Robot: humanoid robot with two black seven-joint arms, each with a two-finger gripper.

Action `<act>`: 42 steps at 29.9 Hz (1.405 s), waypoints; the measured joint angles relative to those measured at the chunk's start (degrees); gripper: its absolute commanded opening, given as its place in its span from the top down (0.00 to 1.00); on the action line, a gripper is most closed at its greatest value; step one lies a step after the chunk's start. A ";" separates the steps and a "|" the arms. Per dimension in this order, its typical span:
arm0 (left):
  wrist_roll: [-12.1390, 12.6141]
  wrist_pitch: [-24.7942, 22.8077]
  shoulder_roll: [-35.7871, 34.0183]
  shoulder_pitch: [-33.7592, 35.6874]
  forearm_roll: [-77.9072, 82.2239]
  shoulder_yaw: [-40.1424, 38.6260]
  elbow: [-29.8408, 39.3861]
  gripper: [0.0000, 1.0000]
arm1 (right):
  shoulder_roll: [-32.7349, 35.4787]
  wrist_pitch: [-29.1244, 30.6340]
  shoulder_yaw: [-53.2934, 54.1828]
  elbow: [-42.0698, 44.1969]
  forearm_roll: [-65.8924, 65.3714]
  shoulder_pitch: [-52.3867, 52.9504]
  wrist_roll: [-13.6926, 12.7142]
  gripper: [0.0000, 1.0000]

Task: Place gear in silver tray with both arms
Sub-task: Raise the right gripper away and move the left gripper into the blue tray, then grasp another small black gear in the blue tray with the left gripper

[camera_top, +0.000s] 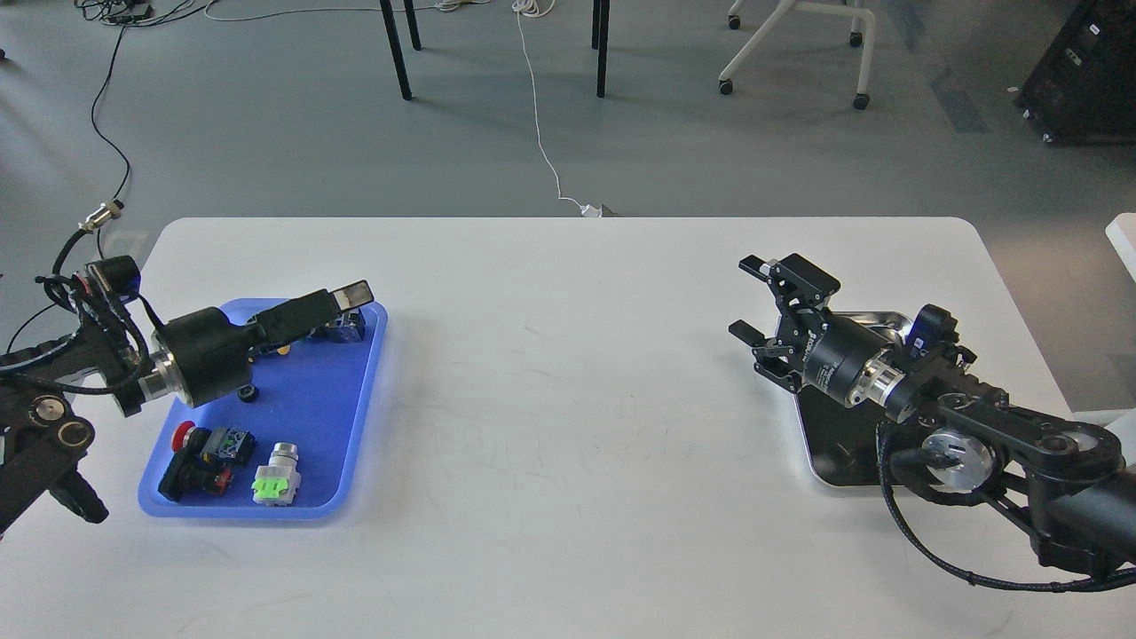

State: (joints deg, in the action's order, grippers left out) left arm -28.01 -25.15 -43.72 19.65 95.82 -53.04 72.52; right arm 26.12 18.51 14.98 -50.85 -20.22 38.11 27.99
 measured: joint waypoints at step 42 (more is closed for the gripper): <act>0.01 7.91 -0.46 13.73 29.18 24.04 -21.82 0.23 | 0.95 0.12 0.75 -1.09 -0.08 -0.15 0.02 0.03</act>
State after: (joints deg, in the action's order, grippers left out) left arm -28.00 -17.23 -44.18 33.39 125.01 -29.01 50.69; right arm 27.06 18.63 15.74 -51.94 -20.30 37.96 28.01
